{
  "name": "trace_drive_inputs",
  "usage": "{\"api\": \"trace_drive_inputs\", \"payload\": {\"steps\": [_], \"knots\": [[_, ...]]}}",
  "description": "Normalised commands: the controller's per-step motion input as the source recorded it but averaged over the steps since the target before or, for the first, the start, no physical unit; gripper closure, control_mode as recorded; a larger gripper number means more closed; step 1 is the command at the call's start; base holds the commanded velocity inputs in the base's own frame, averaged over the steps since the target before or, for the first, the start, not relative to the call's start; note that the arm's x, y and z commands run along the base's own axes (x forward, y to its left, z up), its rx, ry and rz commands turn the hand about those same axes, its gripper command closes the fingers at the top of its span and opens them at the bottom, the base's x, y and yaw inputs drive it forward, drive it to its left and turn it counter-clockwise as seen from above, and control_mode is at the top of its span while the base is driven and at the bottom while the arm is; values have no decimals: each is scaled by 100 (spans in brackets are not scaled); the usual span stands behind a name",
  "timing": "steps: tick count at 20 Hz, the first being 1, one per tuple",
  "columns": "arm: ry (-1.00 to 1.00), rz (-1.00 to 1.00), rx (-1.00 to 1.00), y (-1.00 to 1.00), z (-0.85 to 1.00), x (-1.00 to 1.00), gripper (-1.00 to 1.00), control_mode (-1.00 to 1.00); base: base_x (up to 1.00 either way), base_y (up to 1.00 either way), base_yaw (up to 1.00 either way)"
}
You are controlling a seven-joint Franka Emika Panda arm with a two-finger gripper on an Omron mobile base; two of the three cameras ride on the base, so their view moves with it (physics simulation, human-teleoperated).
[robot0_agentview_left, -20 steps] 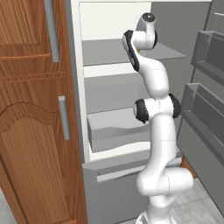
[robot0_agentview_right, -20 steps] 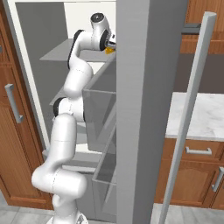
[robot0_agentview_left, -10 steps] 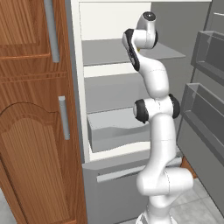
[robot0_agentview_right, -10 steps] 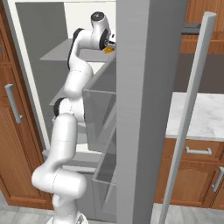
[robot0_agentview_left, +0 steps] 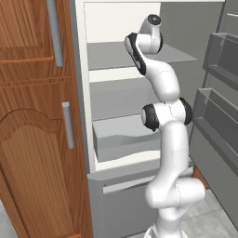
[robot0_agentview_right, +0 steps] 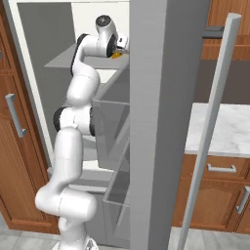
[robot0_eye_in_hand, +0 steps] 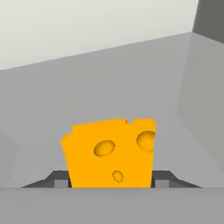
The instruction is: Take the cheese, chicken drumstick, and eggplant from the fridge and place them on the plate on the dining counter to create an appetizer plate.
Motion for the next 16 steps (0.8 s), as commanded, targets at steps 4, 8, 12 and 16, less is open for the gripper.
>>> {"api": "trace_drive_inputs", "payload": {"steps": [4,8,12,16], "knots": [[-47,1,-8,33,-100,0,100,-100,0,0,0],[-46,1,-7,21,-100,-1,100,-100,0,0,0],[-47,2,-3,2,-83,-34,100,-100,0,0,0],[-31,0,0,0,13,-85,100,-100,0,0,0]]}}
